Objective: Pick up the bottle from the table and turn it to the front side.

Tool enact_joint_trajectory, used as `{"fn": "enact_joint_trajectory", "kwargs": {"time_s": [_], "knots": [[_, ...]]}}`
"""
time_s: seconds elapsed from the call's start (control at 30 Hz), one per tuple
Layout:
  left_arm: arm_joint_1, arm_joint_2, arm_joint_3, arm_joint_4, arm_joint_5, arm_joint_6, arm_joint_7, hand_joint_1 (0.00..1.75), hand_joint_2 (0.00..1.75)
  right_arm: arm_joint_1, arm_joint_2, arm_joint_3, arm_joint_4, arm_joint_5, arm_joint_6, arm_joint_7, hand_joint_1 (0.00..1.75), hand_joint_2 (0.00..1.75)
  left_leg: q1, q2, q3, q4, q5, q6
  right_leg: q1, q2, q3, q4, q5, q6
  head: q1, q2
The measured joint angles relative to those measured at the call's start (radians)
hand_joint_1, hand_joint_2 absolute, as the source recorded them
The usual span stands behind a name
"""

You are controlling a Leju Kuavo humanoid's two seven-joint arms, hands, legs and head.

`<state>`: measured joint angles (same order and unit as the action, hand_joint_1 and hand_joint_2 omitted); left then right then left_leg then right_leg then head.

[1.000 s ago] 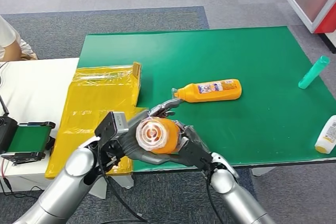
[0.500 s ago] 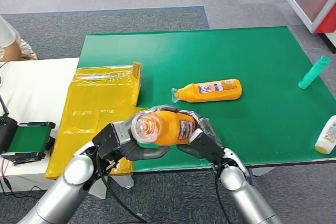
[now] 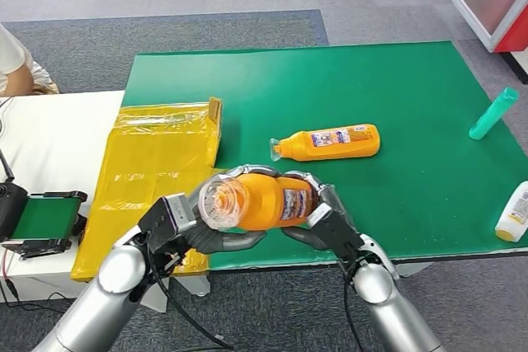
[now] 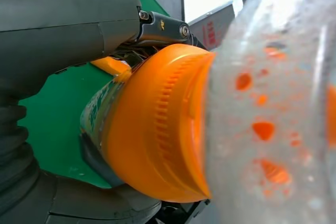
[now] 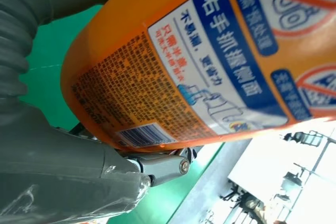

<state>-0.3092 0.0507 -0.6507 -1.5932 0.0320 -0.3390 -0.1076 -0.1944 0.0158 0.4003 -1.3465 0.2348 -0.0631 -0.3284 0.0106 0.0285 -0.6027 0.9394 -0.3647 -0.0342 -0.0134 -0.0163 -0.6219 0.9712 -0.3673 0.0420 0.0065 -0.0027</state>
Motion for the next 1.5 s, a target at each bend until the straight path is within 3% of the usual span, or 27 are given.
{"fn": "enact_joint_trajectory", "kwargs": {"time_s": [0.1,0.4,0.7,1.1,1.2,1.37,1.5], "knots": [[0.009,0.000,0.012,-0.016,0.005,0.001,-0.020,1.75,1.75,0.008,-0.010,-0.007,-0.049,-0.034,0.032,0.001,0.00,1.75,0.000,0.000,0.000,0.000,0.000,0.000,0.000,0.000,0.000,0.000,0.000,0.000,0.000,0.000],[0.074,0.016,0.080,-0.050,-0.086,0.127,-0.034,1.75,1.75,0.018,-0.019,-0.055,-0.111,-0.092,0.031,0.018,0.00,1.75,0.000,0.000,0.000,0.000,0.000,0.000,0.000,0.000,-0.001,0.000,0.000,0.000,0.000,0.000],[0.170,0.035,0.218,-0.136,-0.548,0.409,-0.013,1.75,1.75,0.091,-0.022,-0.158,-0.254,-0.065,0.027,0.007,0.00,1.75,0.000,0.000,-0.001,0.000,0.000,0.000,0.000,0.001,-0.003,0.000,0.000,0.000,0.000,0.000],[0.183,0.038,0.300,-0.148,-0.786,0.489,0.062,1.75,1.75,0.139,-0.022,-0.175,-0.405,-0.030,0.051,-0.002,0.00,1.75,0.000,0.000,-0.001,0.000,0.000,0.000,0.000,0.001,-0.003,0.000,0.000,0.000,0.000,0.000],[0.169,0.039,0.301,-0.130,-0.964,0.509,0.133,1.75,1.75,0.144,-0.022,-0.176,-0.425,-0.029,0.061,-0.006,0.00,1.75,0.000,0.000,-0.001,0.000,0.000,0.000,0.000,0.001,-0.003,0.000,0.000,0.000,0.000,0.000],[0.091,0.039,0.301,0.022,-1.290,0.515,0.264,1.75,1.75,0.144,-0.021,-0.178,-0.485,-0.030,0.064,-0.007,0.00,1.75,0.000,0.000,-0.001,0.000,0.001,0.000,0.000,0.001,-0.003,0.000,0.001,-0.001,0.000,0.000],[0.017,0.033,0.299,0.200,-1.338,0.437,0.272,1.75,1.75,0.143,-0.021,-0.183,-0.537,-0.026,0.073,-0.009,0.00,1.75,0.000,0.000,-0.001,0.000,0.001,-0.001,0.000,0.001,-0.003,0.000,0.002,-0.001,0.000,0.000]]}}
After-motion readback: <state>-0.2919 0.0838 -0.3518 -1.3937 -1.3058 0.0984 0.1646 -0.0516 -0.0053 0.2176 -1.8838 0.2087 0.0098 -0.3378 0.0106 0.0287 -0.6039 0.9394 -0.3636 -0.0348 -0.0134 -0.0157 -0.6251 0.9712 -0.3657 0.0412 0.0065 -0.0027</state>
